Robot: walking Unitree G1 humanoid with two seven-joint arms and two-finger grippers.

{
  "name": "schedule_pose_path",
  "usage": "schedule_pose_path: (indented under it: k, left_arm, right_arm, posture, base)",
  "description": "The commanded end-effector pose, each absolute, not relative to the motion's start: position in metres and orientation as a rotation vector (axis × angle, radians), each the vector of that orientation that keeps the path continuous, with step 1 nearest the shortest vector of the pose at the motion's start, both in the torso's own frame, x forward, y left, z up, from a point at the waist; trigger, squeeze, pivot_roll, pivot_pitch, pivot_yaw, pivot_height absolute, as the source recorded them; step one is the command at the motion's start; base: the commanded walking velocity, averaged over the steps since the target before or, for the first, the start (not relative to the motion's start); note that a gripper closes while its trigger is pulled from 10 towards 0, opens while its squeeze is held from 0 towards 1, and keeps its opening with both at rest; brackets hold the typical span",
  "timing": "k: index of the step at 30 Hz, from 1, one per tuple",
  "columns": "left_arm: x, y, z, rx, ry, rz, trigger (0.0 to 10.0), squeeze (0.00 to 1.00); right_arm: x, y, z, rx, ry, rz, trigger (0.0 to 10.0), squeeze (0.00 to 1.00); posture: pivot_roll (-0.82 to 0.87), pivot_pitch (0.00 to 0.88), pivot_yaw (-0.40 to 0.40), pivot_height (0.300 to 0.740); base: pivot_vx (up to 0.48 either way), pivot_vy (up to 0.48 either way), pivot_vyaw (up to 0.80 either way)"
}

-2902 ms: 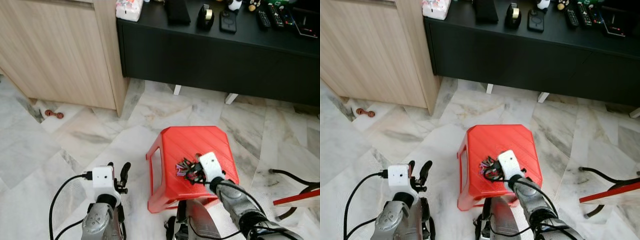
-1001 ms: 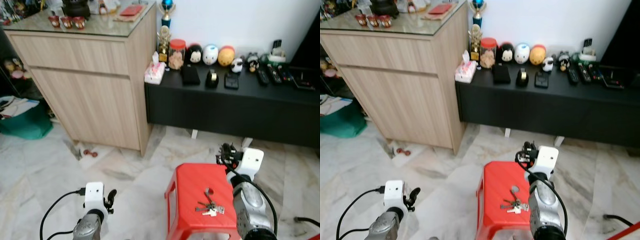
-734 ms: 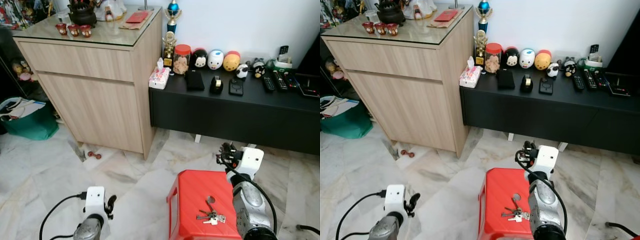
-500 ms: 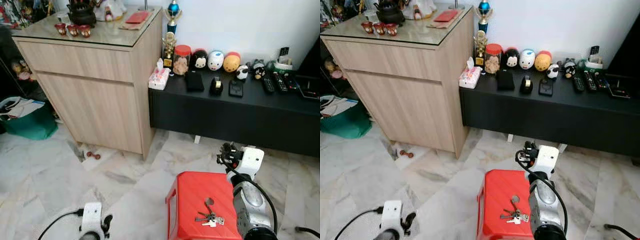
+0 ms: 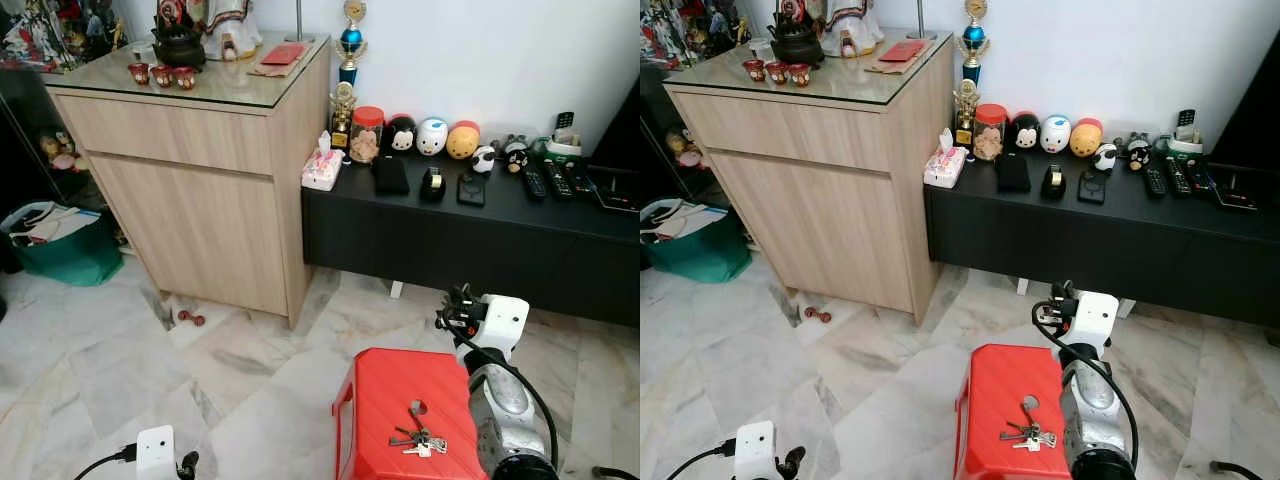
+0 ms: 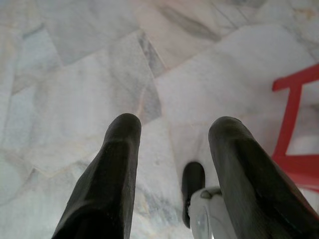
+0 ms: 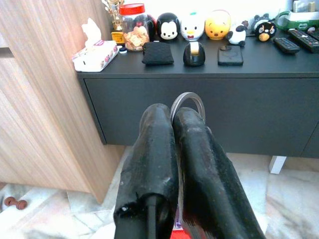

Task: Hang keys on a hook

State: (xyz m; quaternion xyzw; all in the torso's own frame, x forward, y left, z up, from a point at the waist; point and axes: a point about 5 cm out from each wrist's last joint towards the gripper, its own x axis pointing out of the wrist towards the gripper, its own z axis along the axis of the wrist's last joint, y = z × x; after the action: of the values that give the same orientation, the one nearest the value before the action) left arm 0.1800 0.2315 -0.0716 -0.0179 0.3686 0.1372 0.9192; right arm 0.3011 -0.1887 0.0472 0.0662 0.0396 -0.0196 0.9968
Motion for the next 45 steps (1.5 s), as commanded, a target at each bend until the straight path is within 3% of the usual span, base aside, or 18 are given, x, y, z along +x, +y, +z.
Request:
schedule_pose_path:
  k: [1,9,45]
  left_arm:
    - [0.175,0.229,-0.075,-0.045,0.787,0.281,10.0,0.0]
    - [0.17,0.226,-0.078,-0.066,0.798,0.295,10.0,0.0]
    - [0.167,0.217,-0.081,-0.072,0.802,0.268,10.0,0.0]
  right_arm:
    - [0.307,-0.188,0.053,0.124,0.06,-0.031,10.0,0.0]
    - [0.309,-0.188,0.056,0.116,0.058,-0.031,10.0,0.0]
    - [0.307,-0.188,0.054,0.105,0.072,-0.026,10.0,0.0]
  posture:
    - [0.06,0.0,-0.055,0.74]
    - [0.05,0.0,-0.061,0.74]
    - [0.04,0.0,-0.063,0.74]
  base:
    - [0.0,0.0,0.0]
    - [0.0,0.0,0.0]
    - [-0.245,0.0,0.0]
